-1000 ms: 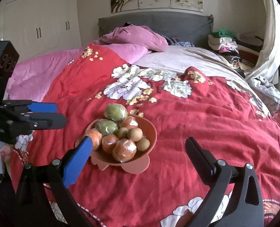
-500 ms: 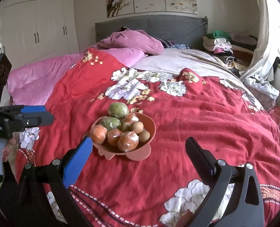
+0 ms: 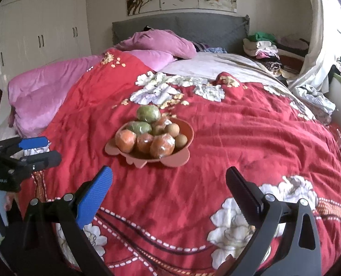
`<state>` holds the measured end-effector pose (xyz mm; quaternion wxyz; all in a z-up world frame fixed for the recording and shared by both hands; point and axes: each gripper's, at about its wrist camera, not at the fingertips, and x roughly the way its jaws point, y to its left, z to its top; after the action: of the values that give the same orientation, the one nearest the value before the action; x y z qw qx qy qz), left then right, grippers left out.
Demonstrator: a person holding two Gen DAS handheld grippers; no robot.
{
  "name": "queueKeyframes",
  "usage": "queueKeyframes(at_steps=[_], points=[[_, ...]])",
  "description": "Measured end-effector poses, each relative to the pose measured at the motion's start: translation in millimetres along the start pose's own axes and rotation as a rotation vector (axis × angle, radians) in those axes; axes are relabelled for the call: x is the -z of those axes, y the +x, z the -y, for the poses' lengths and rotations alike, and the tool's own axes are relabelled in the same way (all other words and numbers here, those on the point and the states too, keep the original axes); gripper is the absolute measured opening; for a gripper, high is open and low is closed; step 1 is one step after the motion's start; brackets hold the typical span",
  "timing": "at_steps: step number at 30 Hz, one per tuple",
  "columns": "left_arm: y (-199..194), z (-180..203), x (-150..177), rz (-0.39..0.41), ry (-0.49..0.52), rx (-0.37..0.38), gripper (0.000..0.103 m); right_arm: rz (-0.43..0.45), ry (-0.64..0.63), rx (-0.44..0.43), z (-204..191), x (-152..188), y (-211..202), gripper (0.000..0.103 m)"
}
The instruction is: Organize fruits
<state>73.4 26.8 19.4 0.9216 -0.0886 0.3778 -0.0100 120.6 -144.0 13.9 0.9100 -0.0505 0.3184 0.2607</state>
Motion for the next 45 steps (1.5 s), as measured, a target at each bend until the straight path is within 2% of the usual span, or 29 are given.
queueKeyframes(at_steps=[3, 6, 13, 31, 45], points=[[0.1, 0.0, 9.5, 0.005, -0.012, 0.006, 0.093, 0.002, 0.01, -0.005, -2.1, 7.5, -0.9, 0.098], [2.5, -0.1, 17.5, 0.006, 0.011, -0.031, 0.093, -0.002, 0.01, -0.012, -3.6, 14.7, -0.1, 0.098], [16.1, -2.3, 28.2, -0.01, 0.004, -0.031, 0.093, -0.023, -0.004, -0.026, -8.9, 27.4, 12.6, 0.098], [19.8, -5.7, 28.3, 0.0, -0.022, -0.051, 0.093, -0.013, 0.007, -0.017, -1.8, 37.6, 26.3, 0.098], [18.3, -1.3, 28.0, -0.006, 0.009, -0.063, 0.093, -0.019, 0.013, -0.009, 0.7, 39.2, 28.7, 0.098]])
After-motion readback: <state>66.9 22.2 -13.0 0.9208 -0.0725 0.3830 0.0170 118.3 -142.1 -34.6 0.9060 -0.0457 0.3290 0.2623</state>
